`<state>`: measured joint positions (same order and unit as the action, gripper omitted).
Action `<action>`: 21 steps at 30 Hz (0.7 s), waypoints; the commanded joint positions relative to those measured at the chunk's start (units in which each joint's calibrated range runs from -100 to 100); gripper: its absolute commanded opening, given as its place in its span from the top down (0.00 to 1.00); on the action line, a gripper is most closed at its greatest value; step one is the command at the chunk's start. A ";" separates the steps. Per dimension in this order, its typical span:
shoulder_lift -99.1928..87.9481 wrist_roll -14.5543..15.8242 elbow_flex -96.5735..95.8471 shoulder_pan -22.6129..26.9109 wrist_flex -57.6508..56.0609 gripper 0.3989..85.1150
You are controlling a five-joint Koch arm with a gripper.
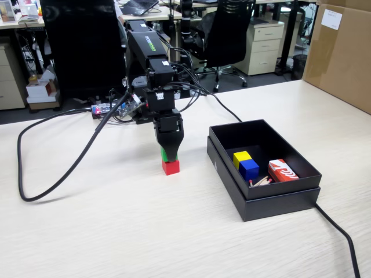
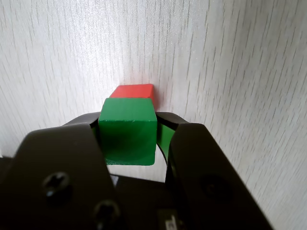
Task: Put the green cube on top of the red cube
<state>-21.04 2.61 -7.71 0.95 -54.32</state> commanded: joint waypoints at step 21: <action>-10.92 -0.29 0.37 -0.20 0.54 0.45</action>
<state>-24.27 2.56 -8.99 0.71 -54.32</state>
